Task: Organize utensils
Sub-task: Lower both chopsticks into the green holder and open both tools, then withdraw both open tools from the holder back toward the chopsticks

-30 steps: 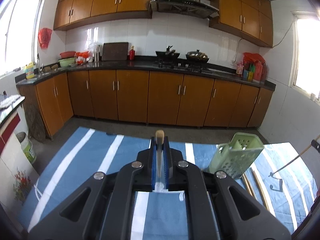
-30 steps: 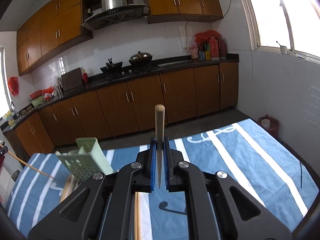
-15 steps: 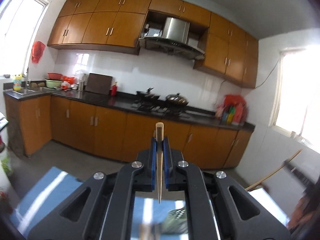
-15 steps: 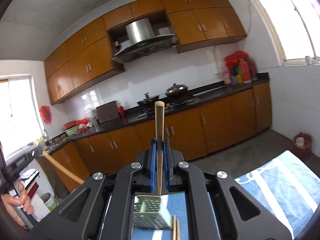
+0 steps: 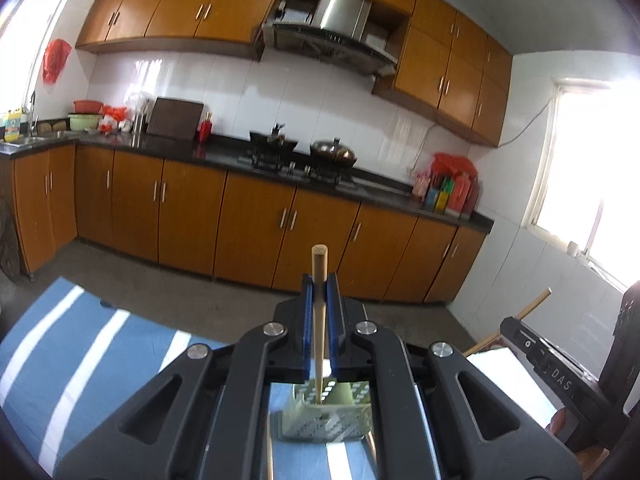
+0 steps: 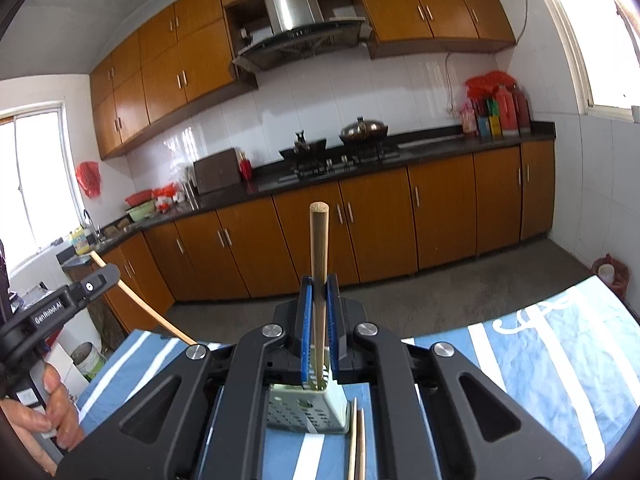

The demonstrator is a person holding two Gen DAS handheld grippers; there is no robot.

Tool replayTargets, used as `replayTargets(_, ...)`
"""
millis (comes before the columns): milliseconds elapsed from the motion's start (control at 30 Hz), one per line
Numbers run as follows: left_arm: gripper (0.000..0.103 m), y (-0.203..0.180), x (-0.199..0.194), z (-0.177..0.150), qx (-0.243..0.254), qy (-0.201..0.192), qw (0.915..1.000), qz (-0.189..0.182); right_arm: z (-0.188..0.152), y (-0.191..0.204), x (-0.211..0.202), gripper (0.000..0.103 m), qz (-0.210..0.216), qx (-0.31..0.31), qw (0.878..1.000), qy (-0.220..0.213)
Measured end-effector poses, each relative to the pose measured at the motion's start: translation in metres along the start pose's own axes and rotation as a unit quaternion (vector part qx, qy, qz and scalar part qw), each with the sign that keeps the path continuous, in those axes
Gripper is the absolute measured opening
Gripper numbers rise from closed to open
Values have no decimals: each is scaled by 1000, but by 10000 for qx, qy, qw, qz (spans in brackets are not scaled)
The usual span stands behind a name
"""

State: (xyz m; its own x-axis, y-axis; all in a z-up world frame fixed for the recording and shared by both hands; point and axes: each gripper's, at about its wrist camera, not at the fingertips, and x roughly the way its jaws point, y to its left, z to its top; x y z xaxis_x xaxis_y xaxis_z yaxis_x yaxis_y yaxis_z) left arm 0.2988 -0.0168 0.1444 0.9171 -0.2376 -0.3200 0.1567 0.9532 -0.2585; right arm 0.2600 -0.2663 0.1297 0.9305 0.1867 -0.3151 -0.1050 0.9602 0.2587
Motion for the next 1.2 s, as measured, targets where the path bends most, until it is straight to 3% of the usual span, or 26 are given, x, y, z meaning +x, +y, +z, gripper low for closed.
replayTargets(167, 8, 7, 13, -15, -4, 198, 9998, 68, -9, -1, 8, 8, 14, 33, 9999, 159)
replayTargets(467, 10, 11, 11, -13, -60, 265, 9996, 36, -10, -2, 4, 11, 43, 143, 9997, 214)
replayTargets(600, 15, 16, -3, -10, -125, 173, 9998, 4, -6, -8, -11, 24, 20, 180, 9998, 83)
replayTargets(833, 26, 38, -47, -17, -194, 62, 9998, 74, -15, -30, -51, 27, -326, 149, 9994, -30)
replayTargets(933, 26, 55, -56, -40, -105, 315, 9990, 302, -41, -52, -53, 27, -693, 192, 9968, 337)
replayTargets(1067, 26, 80, -51, -84, 59, 902, 9934, 706, -100, -79, -34, 27, -919, 337, 9875, 1236)
replayTargets(1200, 26, 103, -39, -137, -7, 1639, 9820, 941, -160, -85, -12, 22, -733, 478, 9731, 2131)
